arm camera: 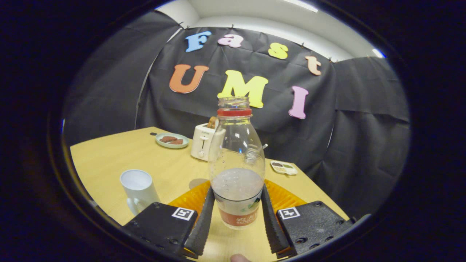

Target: Take the bottle from table, then pour the juice into the cup, finally place the bottle on the coaster

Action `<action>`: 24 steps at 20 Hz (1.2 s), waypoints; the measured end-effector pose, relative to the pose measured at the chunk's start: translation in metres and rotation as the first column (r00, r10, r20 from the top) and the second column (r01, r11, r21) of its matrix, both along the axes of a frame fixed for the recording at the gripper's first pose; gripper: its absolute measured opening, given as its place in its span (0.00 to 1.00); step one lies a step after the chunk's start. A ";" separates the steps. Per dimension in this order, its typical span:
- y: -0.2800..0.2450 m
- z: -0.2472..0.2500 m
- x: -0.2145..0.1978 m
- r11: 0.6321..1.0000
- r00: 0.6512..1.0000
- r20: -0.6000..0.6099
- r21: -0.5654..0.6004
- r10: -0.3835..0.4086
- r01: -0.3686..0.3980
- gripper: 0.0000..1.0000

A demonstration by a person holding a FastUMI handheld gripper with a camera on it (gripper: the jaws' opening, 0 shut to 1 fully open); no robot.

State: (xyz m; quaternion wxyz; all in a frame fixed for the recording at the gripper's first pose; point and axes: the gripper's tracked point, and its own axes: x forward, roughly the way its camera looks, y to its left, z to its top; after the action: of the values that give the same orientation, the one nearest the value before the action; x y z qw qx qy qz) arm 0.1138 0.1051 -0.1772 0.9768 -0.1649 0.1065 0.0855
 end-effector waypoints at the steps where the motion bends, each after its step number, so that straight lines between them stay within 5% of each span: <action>1: 0.001 -0.002 0.001 0.999 1.000 0.001 -0.048 0.010 -0.009 0.70; 6: -0.002 -0.018 0.006 0.931 0.999 0.009 -0.364 0.041 -0.035 0.70; 12: 0.010 -0.023 0.002 0.735 0.987 0.058 -0.675 0.150 -0.072 0.70; 18: 0.011 -0.028 0.006 0.568 0.980 0.077 -0.822 0.186 -0.043 0.70; 24: 0.011 -0.024 0.007 0.442 0.969 0.098 -0.897 0.227 -0.013 0.70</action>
State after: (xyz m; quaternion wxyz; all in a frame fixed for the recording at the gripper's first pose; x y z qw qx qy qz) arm 0.1206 0.1158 -0.2010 0.7419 -0.6666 0.0227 0.0688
